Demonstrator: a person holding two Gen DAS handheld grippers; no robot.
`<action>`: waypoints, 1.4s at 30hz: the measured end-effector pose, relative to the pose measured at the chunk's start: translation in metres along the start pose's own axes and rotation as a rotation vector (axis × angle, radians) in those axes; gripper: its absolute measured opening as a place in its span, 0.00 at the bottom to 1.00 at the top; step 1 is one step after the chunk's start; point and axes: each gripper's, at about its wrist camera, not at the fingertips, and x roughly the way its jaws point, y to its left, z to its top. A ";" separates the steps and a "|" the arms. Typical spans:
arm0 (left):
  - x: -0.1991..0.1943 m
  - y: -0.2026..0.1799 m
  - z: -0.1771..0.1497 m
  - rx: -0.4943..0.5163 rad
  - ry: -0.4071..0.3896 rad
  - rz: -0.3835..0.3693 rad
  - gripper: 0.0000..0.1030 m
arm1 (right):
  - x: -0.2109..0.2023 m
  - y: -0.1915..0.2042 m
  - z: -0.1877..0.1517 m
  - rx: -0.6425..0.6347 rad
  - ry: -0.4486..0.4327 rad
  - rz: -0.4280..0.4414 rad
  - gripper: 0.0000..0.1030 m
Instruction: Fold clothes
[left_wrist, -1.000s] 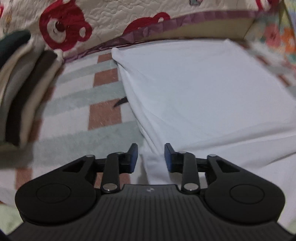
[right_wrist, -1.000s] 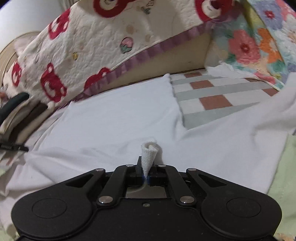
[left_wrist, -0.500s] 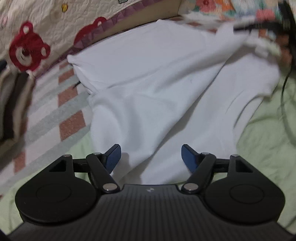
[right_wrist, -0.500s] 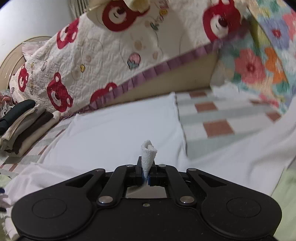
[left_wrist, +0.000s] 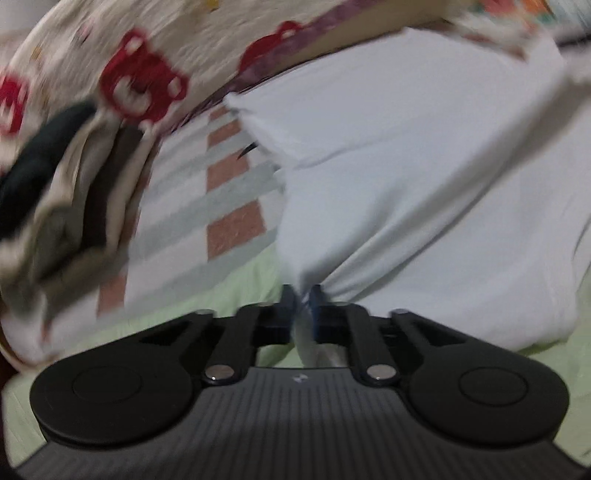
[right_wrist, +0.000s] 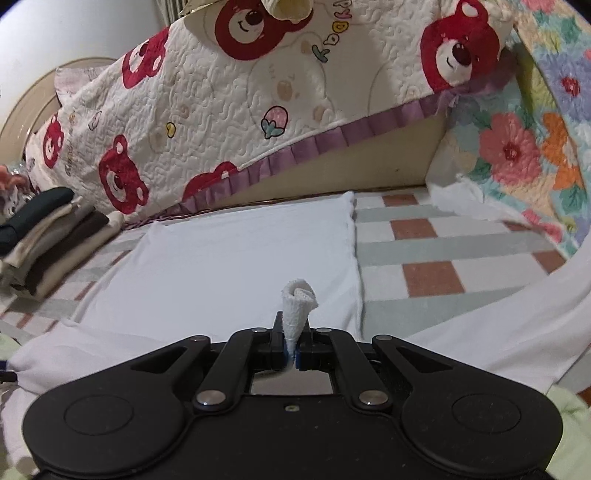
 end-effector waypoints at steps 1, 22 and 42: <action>-0.005 0.006 -0.001 -0.033 -0.008 0.006 0.00 | 0.000 -0.001 0.001 -0.001 0.003 0.002 0.03; -0.026 0.032 -0.016 -0.472 -0.015 -0.159 0.57 | -0.064 -0.009 -0.047 0.105 -0.023 -0.156 0.37; -0.020 -0.011 0.020 -0.231 -0.094 -0.277 0.67 | -0.056 0.040 -0.054 0.001 0.069 0.022 0.50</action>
